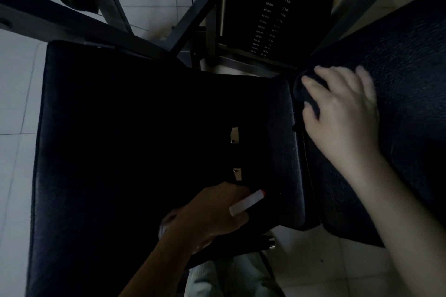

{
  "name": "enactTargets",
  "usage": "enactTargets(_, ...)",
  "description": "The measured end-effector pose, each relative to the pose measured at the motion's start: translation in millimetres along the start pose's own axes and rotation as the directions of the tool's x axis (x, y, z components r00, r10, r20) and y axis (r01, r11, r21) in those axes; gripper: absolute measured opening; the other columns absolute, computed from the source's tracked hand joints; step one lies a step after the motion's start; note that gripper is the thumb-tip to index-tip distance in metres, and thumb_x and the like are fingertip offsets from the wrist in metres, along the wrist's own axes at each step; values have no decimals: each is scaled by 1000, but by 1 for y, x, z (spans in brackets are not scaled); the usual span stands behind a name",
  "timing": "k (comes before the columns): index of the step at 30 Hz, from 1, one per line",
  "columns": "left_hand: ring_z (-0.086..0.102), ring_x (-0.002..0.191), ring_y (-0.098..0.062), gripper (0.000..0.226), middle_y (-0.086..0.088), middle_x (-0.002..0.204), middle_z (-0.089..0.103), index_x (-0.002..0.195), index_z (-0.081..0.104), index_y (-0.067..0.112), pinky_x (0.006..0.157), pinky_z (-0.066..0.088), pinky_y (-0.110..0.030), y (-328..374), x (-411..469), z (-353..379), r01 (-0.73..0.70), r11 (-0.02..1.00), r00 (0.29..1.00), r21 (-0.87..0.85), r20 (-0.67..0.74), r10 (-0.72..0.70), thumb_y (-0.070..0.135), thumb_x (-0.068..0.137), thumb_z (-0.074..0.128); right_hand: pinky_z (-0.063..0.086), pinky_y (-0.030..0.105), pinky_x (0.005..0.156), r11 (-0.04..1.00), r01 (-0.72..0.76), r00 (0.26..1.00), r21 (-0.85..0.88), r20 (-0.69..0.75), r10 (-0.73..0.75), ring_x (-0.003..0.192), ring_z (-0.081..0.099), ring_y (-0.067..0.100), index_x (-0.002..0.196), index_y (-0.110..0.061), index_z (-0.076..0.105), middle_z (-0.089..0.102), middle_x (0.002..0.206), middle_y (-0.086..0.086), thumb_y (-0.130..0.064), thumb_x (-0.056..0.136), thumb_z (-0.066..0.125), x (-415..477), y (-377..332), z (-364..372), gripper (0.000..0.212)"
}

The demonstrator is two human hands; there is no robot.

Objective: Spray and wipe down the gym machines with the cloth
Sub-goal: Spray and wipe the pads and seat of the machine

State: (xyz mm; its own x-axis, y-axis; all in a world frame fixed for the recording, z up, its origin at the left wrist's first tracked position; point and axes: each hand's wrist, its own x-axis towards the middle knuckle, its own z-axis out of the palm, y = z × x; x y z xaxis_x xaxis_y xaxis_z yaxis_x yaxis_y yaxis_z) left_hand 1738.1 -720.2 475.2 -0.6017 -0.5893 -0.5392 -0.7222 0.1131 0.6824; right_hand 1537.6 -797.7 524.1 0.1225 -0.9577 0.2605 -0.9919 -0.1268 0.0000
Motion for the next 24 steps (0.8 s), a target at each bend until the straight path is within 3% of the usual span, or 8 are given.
enactTargets(7, 63, 102, -20, 27, -2, 112, 66, 115, 60, 19, 83, 51, -31, -10, 4, 2, 47, 998, 999, 36, -12, -46, 19, 89, 54, 17, 43, 113, 999, 37, 999, -36, 30, -36, 121, 47, 28, 120, -7, 62, 58, 126, 12, -14, 86, 57, 0, -1, 4, 35)
enactTargets(12, 62, 92, -27, 24, -11, 107, 65, 112, 62, 7, 77, 49, -34, -21, 10, 1, 27, 996, 983, -80, -177, -41, 12, 91, 53, 21, 44, 112, 998, 51, 999, -26, 15, -51, 118, 49, 29, 118, -6, 63, 60, 124, 12, -14, 86, 56, 0, 0, 5, 34)
enactTargets(15, 59, 94, -33, 21, -16, 106, 65, 111, 64, 4, 69, 43, -27, -30, 17, -4, -20, 981, 964, -194, -264, -33, 7, 92, 55, 23, 45, 112, 997, 75, 997, -20, 26, -75, 117, 51, 30, 117, -5, 64, 60, 123, 13, -13, 85, 57, -1, 0, 6, 33)
enactTargets(17, 60, 84, -36, 20, -16, 92, 66, 98, 66, 3, 61, 39, -30, -31, 20, -9, 2, 970, 942, -241, -326, -84, 18, 89, 57, 24, 46, 112, 996, 86, 996, -16, 31, -86, 116, 52, 30, 116, -5, 64, 60, 122, 13, -14, 85, 57, -1, -1, 7, 33)
enactTargets(19, 60, 80, -34, 35, -16, 87, 65, 92, 64, 2, 62, 43, -34, -28, 26, -16, 27, 967, 919, -253, -374, -124, 32, 82, 50, 25, 47, 112, 996, 85, 996, -17, 32, -84, 116, 52, 30, 117, -6, 64, 60, 122, 13, -13, 85, 58, -1, -1, 8, 33)
enactTargets(24, 59, 88, -35, 18, -13, 90, 60, 102, 63, 0, 64, 33, -28, -33, 40, -27, 55, 965, 894, -255, -418, -162, 14, 92, 57, 24, 46, 111, 995, 98, 995, -27, 30, -97, 116, 52, 30, 117, -6, 64, 60, 123, 13, -13, 85, 59, -1, 0, 8, 32)
